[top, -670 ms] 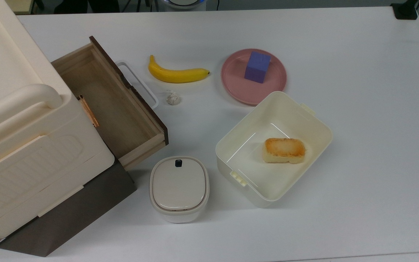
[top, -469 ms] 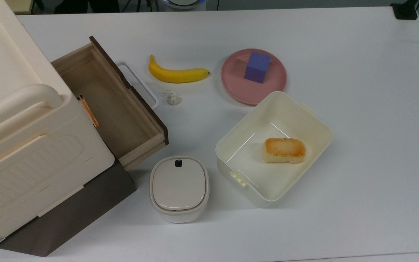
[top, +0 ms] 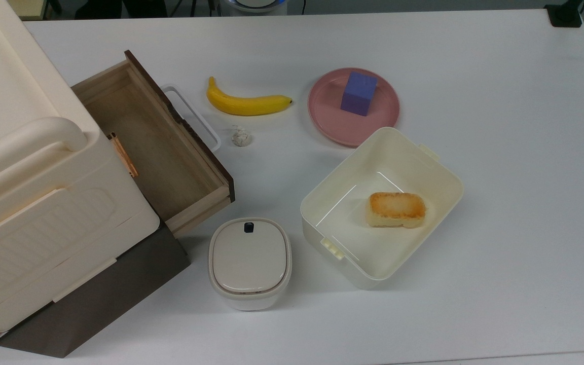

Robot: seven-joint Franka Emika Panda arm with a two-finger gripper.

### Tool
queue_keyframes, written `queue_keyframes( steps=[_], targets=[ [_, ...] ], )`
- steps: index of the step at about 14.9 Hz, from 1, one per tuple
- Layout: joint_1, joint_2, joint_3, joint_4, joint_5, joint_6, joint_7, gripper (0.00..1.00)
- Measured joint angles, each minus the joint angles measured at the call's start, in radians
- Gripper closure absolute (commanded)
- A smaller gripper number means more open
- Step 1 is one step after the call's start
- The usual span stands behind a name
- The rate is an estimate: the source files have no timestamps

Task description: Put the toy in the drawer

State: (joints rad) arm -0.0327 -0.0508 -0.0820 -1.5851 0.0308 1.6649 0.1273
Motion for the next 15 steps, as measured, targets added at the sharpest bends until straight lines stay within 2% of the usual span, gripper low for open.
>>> queue_keyframes(
  steps=[11, 15],
  targets=[
    [0.012, 0.0, 0.003, -0.004, 0.0, -0.025, -0.001, 0.0],
    [0.013, 0.0, 0.018, -0.019, 0.0, -0.062, -0.002, 0.0]
  ],
)
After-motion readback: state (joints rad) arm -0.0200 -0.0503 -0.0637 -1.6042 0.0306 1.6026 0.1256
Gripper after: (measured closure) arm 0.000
